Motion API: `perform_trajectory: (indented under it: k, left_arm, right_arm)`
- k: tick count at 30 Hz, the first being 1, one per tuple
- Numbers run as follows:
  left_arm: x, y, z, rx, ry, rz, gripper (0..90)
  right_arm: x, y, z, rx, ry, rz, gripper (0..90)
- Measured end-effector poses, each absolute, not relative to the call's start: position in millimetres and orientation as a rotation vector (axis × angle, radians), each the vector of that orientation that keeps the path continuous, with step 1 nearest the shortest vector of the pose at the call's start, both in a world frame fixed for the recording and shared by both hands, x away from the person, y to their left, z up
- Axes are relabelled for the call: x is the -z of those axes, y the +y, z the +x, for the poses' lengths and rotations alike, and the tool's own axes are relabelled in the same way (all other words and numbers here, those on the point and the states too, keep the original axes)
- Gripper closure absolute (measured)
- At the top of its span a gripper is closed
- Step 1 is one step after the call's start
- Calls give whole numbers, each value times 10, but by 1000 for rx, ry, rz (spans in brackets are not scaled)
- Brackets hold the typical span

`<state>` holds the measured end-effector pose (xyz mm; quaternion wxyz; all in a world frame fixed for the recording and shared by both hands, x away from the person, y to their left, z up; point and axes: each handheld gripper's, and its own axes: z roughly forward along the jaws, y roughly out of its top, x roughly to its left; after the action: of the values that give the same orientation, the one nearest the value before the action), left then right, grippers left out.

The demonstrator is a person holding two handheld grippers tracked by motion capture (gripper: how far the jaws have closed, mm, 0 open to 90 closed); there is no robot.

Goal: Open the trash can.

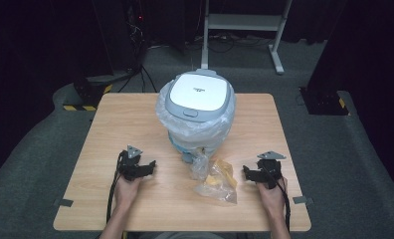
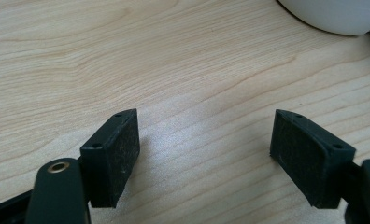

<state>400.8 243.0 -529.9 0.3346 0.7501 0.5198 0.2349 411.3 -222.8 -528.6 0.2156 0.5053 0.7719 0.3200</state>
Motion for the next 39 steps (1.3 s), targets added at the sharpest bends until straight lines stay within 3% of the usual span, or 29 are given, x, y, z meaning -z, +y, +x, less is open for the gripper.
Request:
perform_trajectory:
  k: [24, 39]
  left_arm:
    - [5290, 2408, 4022, -611, 1373, 1960, 226]
    - [5253, 2308, 4025, -543, 1373, 1975, 175]
  right_arm:
    - [5286, -2229, 4109, -881, 2138, 1393, 142]
    - [5287, -2230, 4109, -881, 2138, 1392, 142]
